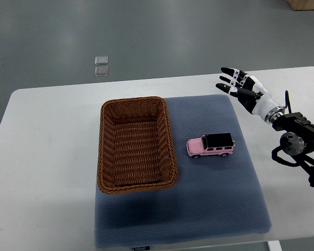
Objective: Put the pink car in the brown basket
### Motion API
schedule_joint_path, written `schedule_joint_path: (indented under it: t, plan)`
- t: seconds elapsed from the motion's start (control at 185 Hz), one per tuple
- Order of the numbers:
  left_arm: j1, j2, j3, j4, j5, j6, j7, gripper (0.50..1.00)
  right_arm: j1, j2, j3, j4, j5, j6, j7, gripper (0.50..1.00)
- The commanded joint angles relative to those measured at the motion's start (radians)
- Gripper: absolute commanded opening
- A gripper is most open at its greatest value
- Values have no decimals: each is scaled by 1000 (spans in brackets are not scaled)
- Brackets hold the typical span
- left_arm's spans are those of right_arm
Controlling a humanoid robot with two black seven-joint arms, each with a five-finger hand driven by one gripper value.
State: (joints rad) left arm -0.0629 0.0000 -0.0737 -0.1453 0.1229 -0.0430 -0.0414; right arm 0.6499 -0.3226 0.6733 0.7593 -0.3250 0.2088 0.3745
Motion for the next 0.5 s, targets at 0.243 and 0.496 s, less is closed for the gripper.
schedule_joint_path:
  t: [0.243,0.496]
  plan:
    - [0,0,0,0,1,0,2,1000,7,-4,0,0,3,-12,-14,913]
    - [0,0,0,1,1,0,2,1000,22,-15,20,3,18,-3,-78,913]
